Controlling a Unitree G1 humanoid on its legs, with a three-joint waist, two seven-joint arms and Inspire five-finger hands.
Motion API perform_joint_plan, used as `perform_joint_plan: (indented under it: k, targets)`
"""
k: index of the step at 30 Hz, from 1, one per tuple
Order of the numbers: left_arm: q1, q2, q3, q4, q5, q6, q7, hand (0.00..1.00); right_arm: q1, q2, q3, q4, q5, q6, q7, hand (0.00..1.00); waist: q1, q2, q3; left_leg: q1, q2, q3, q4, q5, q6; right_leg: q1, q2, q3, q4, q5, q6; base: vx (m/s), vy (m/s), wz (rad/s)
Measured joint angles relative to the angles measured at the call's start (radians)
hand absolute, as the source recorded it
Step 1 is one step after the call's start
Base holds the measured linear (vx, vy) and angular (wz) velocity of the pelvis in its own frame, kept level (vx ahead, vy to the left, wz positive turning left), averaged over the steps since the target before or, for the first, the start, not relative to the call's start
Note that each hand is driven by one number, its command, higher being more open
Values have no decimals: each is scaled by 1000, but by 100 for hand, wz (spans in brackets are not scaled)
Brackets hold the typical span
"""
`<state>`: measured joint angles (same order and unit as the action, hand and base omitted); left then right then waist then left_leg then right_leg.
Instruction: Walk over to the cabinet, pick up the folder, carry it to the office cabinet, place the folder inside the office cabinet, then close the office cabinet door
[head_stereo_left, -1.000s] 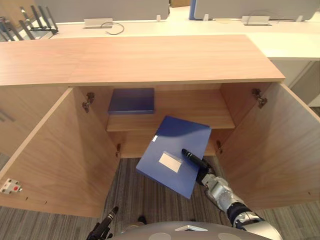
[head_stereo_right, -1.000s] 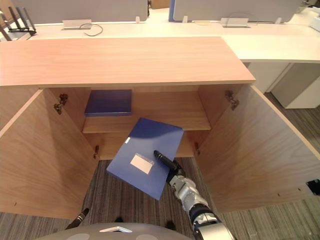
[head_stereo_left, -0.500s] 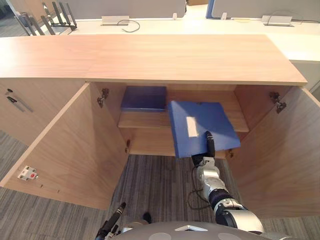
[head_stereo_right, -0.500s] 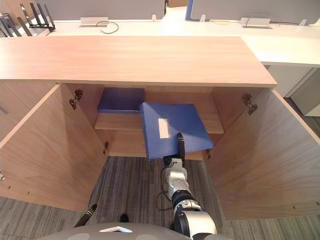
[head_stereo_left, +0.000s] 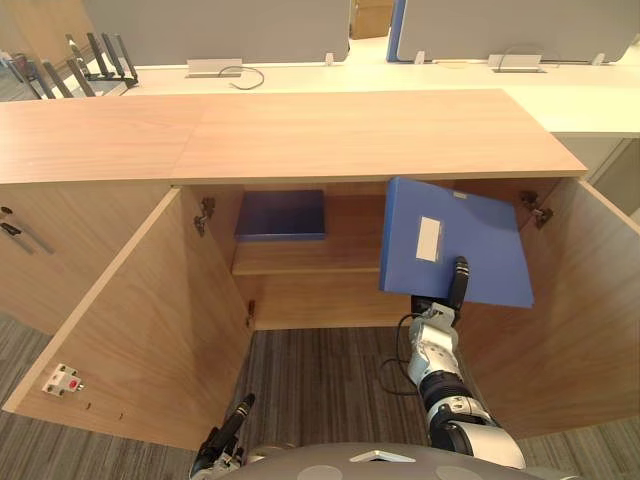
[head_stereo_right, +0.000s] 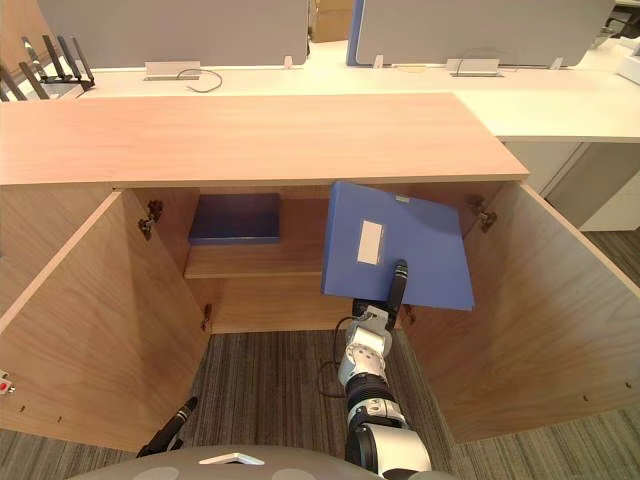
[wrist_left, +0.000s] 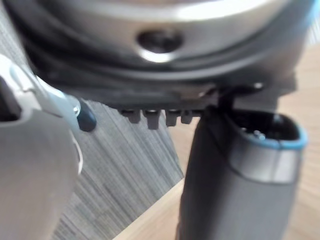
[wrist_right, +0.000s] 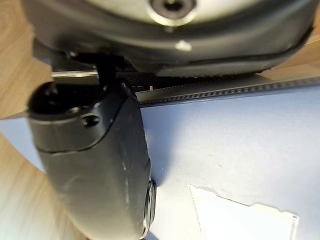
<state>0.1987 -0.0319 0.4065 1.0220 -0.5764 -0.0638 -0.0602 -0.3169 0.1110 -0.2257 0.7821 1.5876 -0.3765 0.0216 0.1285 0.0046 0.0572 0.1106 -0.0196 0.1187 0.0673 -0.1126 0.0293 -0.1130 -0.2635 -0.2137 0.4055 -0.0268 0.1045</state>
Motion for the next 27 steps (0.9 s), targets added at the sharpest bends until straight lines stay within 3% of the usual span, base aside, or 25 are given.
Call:
perform_joint_plan:
  k: [2, 3, 5, 6, 7, 9, 14, 23, 25, 26, 27]
  targets:
    - [-2, 0, -8, 1, 0, 0, 0, 100, 0, -1, 1, -2, 0, 23, 0, 0, -2, 14, 29, 34, 19, -5, 5, -14, -4, -24, 10, -23, 68, -67, -51, -8, -19, 2]
    - [-2, 3, -8, 3, 1, 0, -1, 100, 0, -1, 2, -2, 0, 28, 0, 0, 0, 10, 31, 35, 23, -5, 11, -20, -10, -34, 15, -32, 62, -68, -51, 10, -90, 11]
    - [-2, 19, -7, -1, 0, -1, -2, 100, 6, -3, 4, 1, -2, 47, 0, 0, -1, -19, 46, 31, 20, -17, 40, -40, -32, -38, 33, -55, -36, -43, -36, 39, -135, 23]
    - [-4, 29, -6, 1, 1, -2, -3, 100, 13, -9, 3, 1, -4, 52, 2, 0, 1, -47, 45, 30, 8, -28, 53, -52, -47, -35, 30, -51, -75, -20, -54, 94, -210, 38]
    - [-2, 13, -1, 8, 2, -1, -5, 100, 36, -19, 2, 1, -6, 54, 5, 0, 0, -20, 28, 24, 33, -42, 55, -55, -66, -22, 45, -90, -86, -33, -55, 158, -245, 28]
    - [-3, -10, 18, 9, 16, -1, -6, 100, 43, -21, -1, 2, -3, 54, 2, 0, 2, 10, 16, 21, 58, -45, 33, -46, -87, -30, 77, -104, -96, -43, -69, 170, -170, 11]
    - [-6, -17, 34, 10, 35, 0, -7, 100, 48, -23, 4, 6, -6, 80, 3, 0, 5, 14, 3, 40, 120, -49, -50, -23, -123, -19, 140, -145, -127, -64, -94, 163, -112, 8]
    - [-14, 11, -71, 6, 29, -2, 2, 100, 50, -28, 33, 71, -14, 127, 5, 0, -1, 10, -26, 32, 168, -92, -79, -26, -137, 41, 184, -211, -223, -64, -92, 148, 1, 21]
    - [-13, 22, -90, 3, 29, -1, 7, 100, 51, -28, 41, 101, -25, 129, 4, 0, -5, 1, -30, 4, 168, -101, -12, -44, -153, 69, 188, -221, -251, -64, -93, 128, 3, 31]
    - [-12, 24, -95, -7, 29, -1, 7, 100, 52, -28, 42, 110, -35, 129, 4, 0, -7, -2, -28, -31, 168, -102, 77, -73, -147, 91, 196, -222, -267, -64, -92, 106, -30, 34]
    - [-12, 21, -95, -19, 29, -1, 7, 100, 53, -29, 49, 114, -47, 129, 0, 0, -6, -2, -26, -100, 174, -99, 263, -119, -136, 130, 199, -225, -291, -64, -93, 124, -21, 21]
